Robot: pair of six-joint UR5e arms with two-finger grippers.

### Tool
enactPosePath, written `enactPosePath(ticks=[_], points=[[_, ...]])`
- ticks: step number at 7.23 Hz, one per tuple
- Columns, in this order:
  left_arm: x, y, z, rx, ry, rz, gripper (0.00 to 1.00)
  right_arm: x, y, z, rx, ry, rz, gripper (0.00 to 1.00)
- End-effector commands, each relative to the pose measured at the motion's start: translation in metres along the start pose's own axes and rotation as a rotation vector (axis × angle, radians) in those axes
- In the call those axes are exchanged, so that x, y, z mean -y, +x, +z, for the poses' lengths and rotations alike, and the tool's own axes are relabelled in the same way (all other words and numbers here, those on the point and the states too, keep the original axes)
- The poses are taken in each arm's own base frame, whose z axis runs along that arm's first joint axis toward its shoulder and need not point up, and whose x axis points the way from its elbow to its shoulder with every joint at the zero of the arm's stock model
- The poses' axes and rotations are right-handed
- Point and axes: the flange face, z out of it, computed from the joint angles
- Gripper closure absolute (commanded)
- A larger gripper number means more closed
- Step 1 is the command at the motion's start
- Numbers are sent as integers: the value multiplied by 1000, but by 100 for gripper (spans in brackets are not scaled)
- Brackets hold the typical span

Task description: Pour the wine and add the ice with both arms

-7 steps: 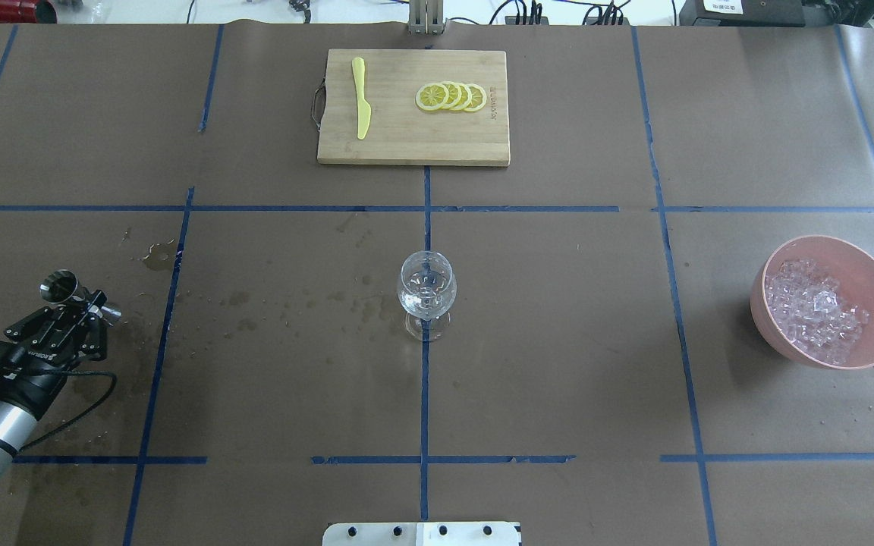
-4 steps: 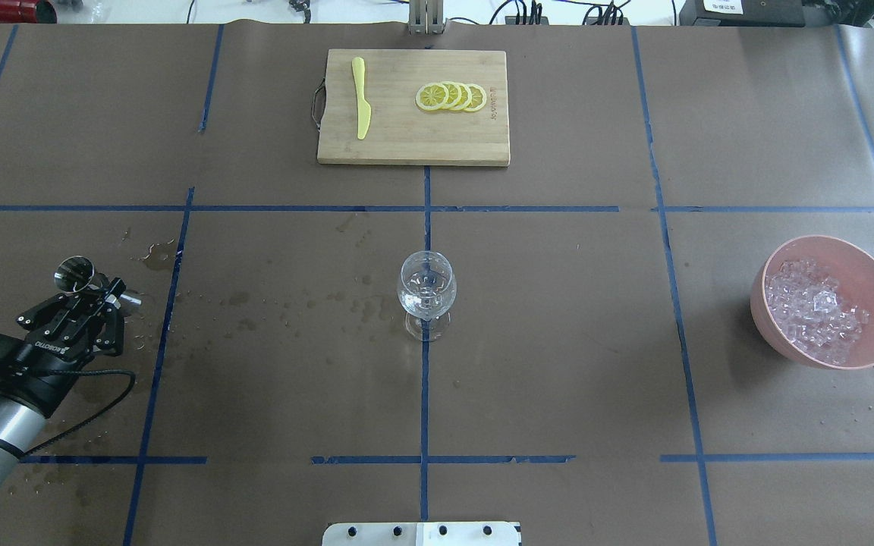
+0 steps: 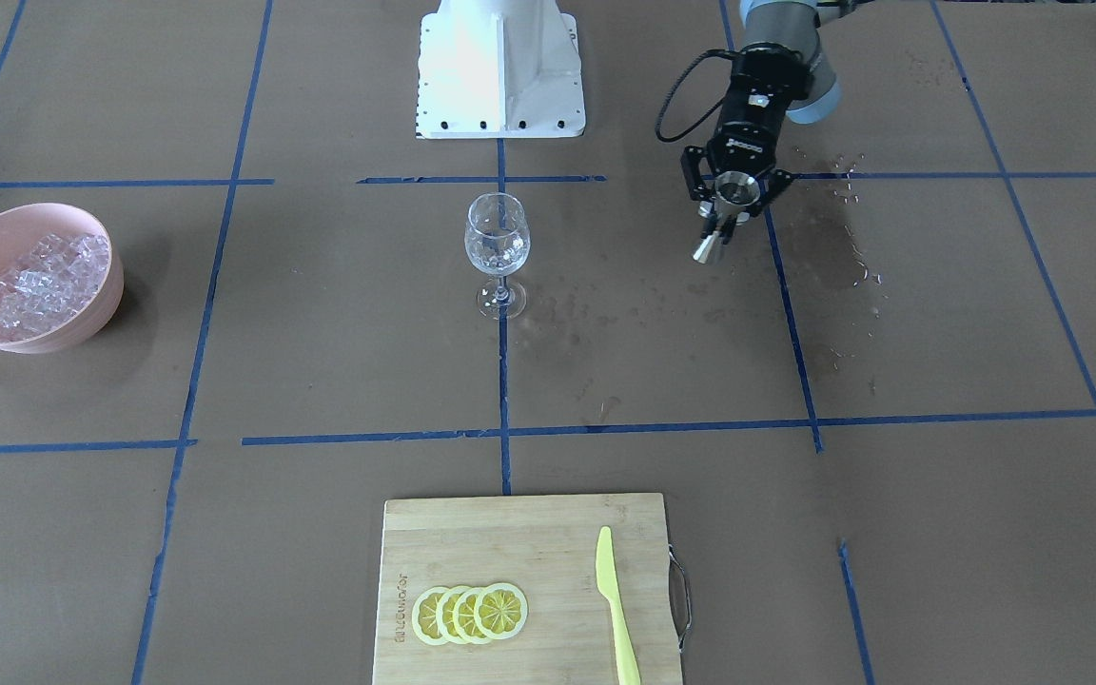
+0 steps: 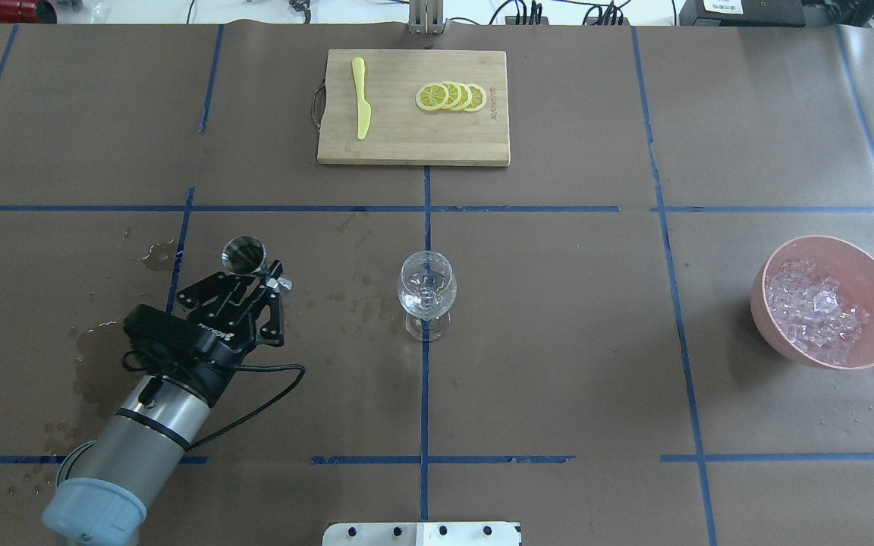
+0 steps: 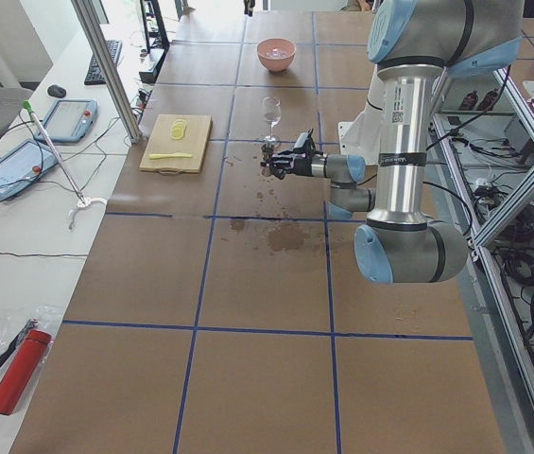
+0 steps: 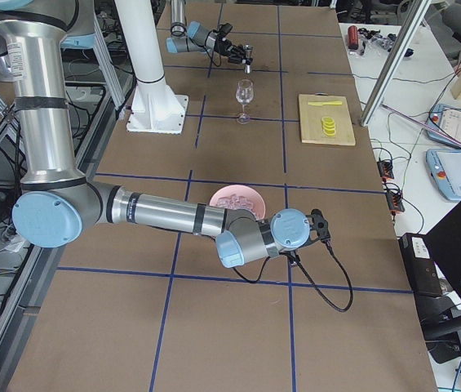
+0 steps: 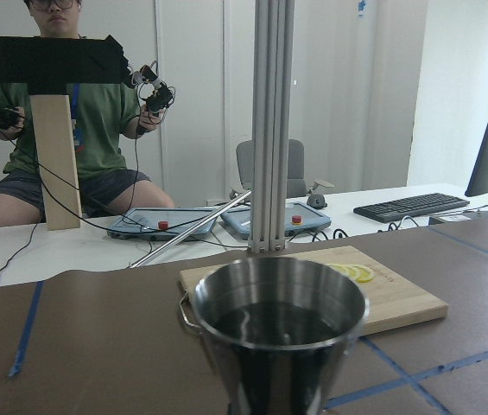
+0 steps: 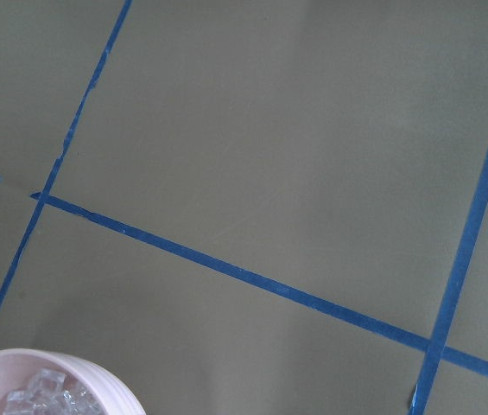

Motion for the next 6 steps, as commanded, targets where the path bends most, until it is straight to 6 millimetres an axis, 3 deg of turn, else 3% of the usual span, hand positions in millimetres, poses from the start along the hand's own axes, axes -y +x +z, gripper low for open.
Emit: enactPosePath(ticks=[1,3,5,6], points=[[28,43,8,-70,-8,40,100,0,1,-2,-2,4,2,0],[35,55,10,-78,0,130,100,-3,3,-1,-2,2,8,0],[29,62,16,-51,-48,288,100,-3,4,-4,-3,5,11,0],[34,69,17,-53,-44,283,100,-3,4,-4,-3,5,11,0]])
